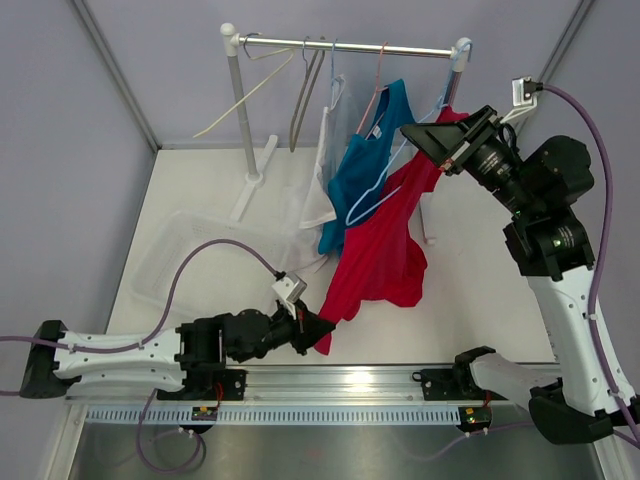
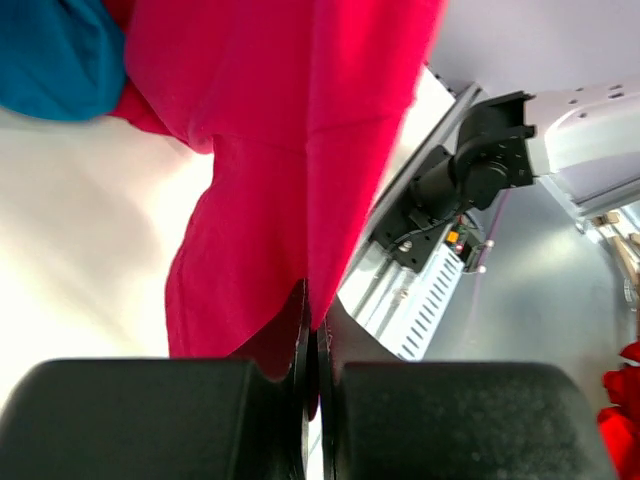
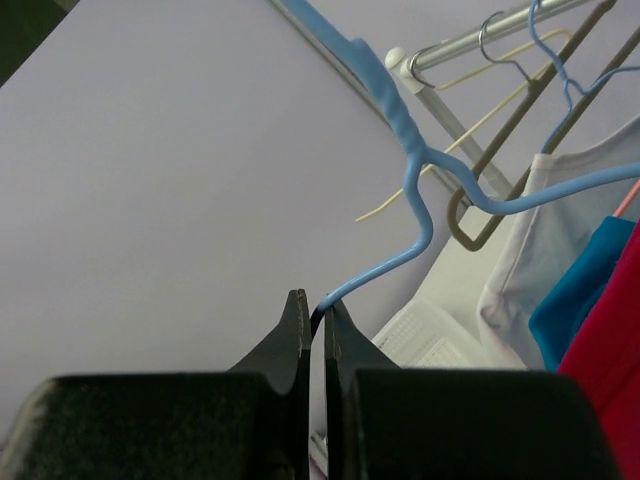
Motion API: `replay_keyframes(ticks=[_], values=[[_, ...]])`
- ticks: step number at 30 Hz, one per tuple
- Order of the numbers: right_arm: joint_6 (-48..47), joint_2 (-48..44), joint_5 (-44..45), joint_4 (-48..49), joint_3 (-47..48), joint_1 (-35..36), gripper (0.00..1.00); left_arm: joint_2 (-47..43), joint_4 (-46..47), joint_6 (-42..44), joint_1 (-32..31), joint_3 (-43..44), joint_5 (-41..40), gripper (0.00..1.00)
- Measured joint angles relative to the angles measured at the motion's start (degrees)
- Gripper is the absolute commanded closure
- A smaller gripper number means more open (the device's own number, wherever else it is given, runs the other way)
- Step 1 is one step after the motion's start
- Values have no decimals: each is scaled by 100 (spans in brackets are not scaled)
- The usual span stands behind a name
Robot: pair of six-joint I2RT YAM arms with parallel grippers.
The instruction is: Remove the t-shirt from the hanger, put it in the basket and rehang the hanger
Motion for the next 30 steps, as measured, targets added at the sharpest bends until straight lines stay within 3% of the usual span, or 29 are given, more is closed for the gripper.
replay_keyframes(ticks=[5, 9, 13, 18, 22, 27, 30], values=[[697, 85, -778, 374, -138, -269, 100, 76, 120, -116, -275, -13, -313, 100], [1241, -332, -1364, 1340, -1165, -337, 100, 422, 136, 289, -315, 372, -603, 100], [1615, -1187, -1727, 1882, -2017, -420, 100, 1099, 398, 1180, -361, 1322, -1034, 100], [2203, -2328, -2273, 2479, -2201, -442, 100, 2411, 1462, 2337, -177, 2861, -1303, 98], [2857, -2664, -2780, 3156, -2037, -442, 100, 3375, 2216, 3189, 31, 3742, -1397, 85], [3650, -2673, -3237, 3757, -1996, -444, 100, 4170, 2608, 3993, 164, 4426, -1355, 37], [4063, -2680, -3375, 4035, -1996, -446, 100, 4572, 2664, 4251, 258, 4935, -1303, 14]])
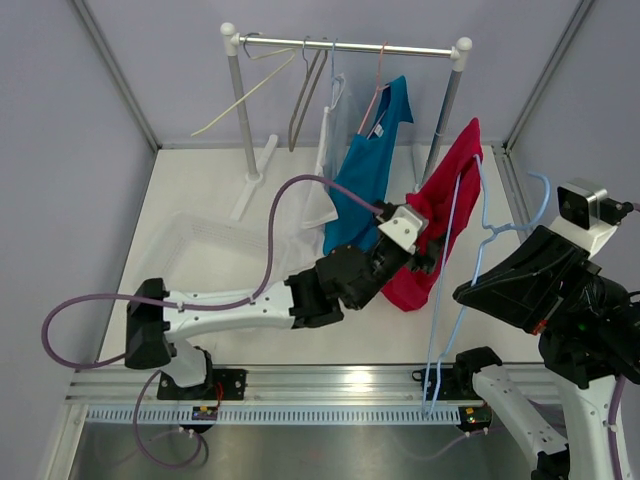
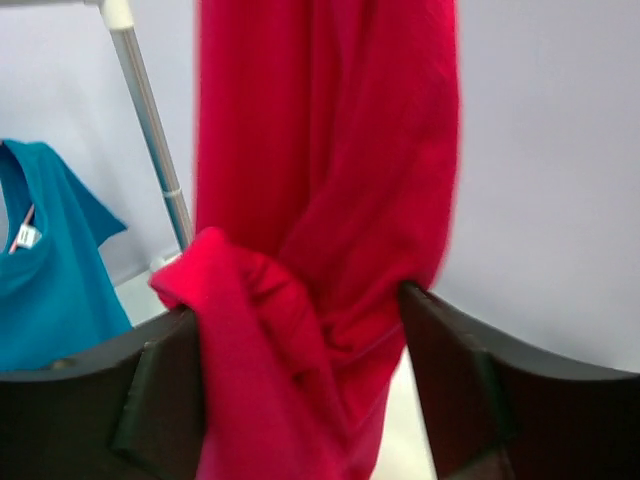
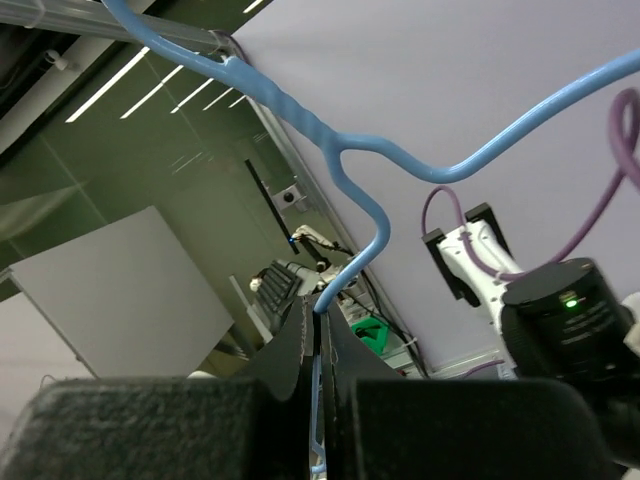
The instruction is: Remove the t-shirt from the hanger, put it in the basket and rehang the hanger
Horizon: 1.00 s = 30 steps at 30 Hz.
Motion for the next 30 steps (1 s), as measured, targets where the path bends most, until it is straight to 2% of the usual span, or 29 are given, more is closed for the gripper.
replay_keyframes(ticks=[3, 5, 8, 9, 10, 11, 17, 21, 24, 30], values=[[310, -31, -96, 188, 28, 0, 100, 389, -52, 59, 195, 603, 133, 9], [450, -57, -118, 229, 111, 0, 100, 669, -114, 59, 365, 1043, 310, 13], [612, -90, -190, 308, 299, 0, 100, 951, -179, 42, 520, 1436, 380, 46], [651, -101, -205, 315, 352, 0, 100, 1038, -181, 48, 566, 1541, 402, 63], [695, -116, -227, 323, 402, 0, 100, 1091, -186, 55, 599, 1598, 424, 91], [723, -133, -238, 326, 433, 0, 100, 1113, -190, 48, 627, 1617, 437, 100], [728, -199, -365, 221, 450, 0, 100, 1056, -243, 199, 651, 1639, 474, 100], [44, -496, -535, -592, 492, 0, 100, 837, -769, 197, 691, 1853, 575, 100], [-758, -925, -667, -1504, 553, -2, 100, 778, -1615, 39, 841, 2645, 780, 100], [-2411, -1823, -597, -3268, 466, -2, 100, 551, -3261, -103, 1145, 4996, 955, 100]])
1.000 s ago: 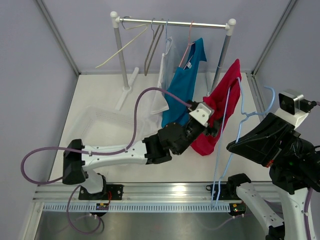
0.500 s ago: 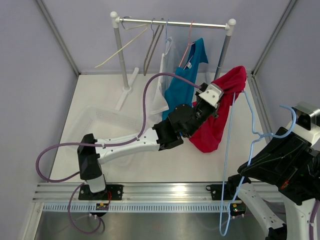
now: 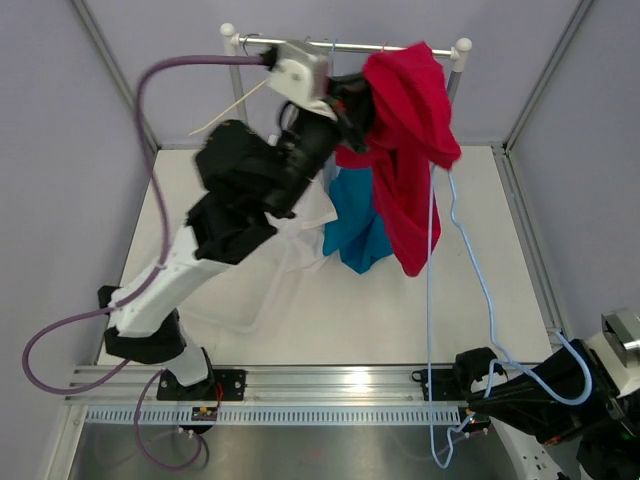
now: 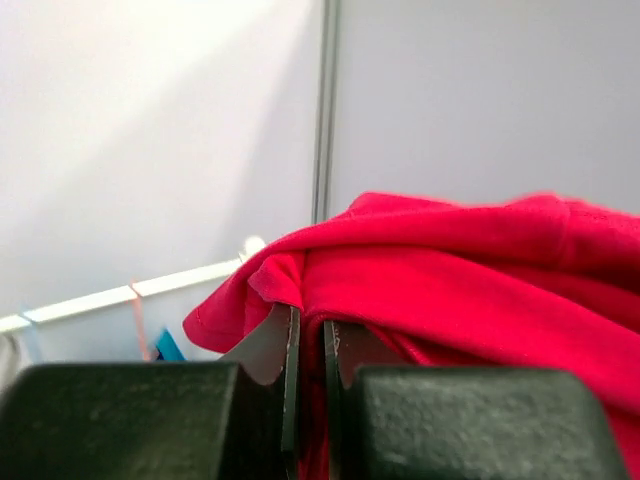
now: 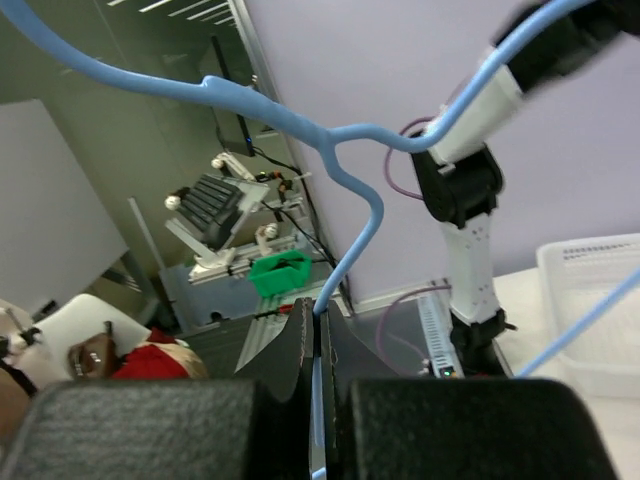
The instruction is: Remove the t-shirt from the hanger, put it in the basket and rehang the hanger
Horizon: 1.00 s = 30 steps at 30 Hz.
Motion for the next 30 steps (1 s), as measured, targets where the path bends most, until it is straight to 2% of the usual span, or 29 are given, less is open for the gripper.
replay_keyframes(ticks=[4, 11, 13, 19, 25, 30], values=[[-826, -168, 291, -879, -304, 0, 100, -708, -407, 245, 0, 673, -195, 100], [-1635, -170, 868, -1952, -835, -4, 100, -2076, -328, 1480, 13, 669, -1388, 100], [-1805, -181, 975, -2124, -861, -4, 100, -2461, -129, 1908, 13, 238, -1777, 100], [-2015, -216, 1021, -2177, -1161, -4, 100, -3571, 883, 3134, 28, -2135, -2889, 100], [-2048, -216, 977, -2170, -1344, -4, 100, -4465, 1305, 3296, 192, -4251, -3158, 100], [-2087, -219, 898, -2177, -1427, -4, 100, -4819, 1453, 3086, 632, -4911, -3180, 100]])
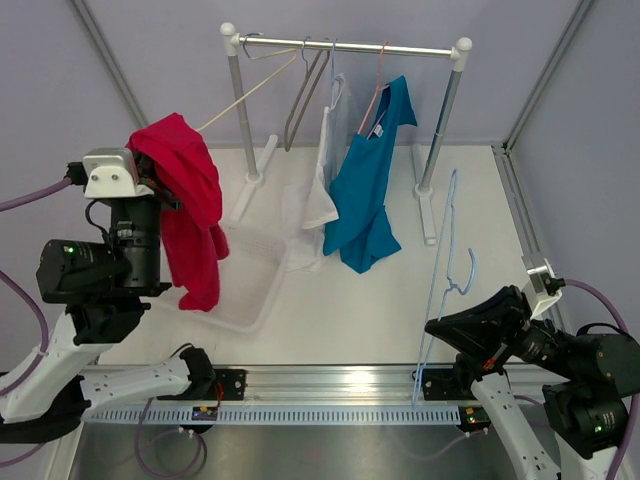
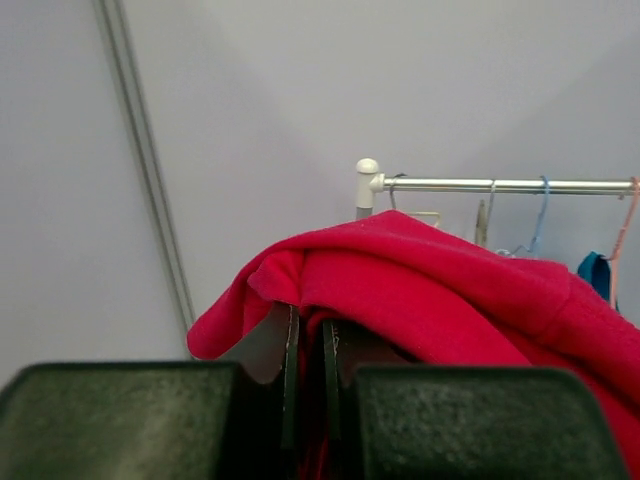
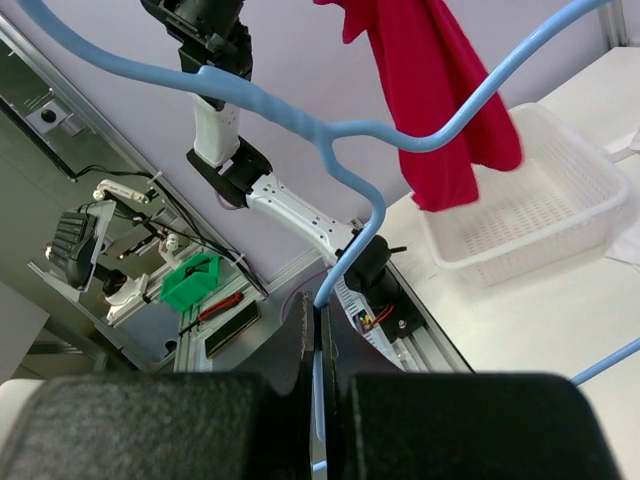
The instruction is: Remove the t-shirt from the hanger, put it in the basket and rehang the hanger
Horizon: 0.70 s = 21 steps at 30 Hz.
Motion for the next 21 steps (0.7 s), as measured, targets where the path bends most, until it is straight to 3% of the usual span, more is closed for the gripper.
replay_keyframes(ticks=[9, 14, 19, 21], values=[[-197, -164, -96, -271, -70, 0, 100, -251, -468, -1370, 2076, -802, 605, 100], [-267, -168, -94, -299, -129, 0, 100, -560, -824, -2065, 2393, -1818, 579, 100], [-229, -28, -68, -197, -162, 0, 100, -667, -2083, -3370, 2428, -2225, 199, 100], [-160, 133, -61, -2, -201, 0, 100, -691, -2752, -4050, 2428, -2253, 90, 95]])
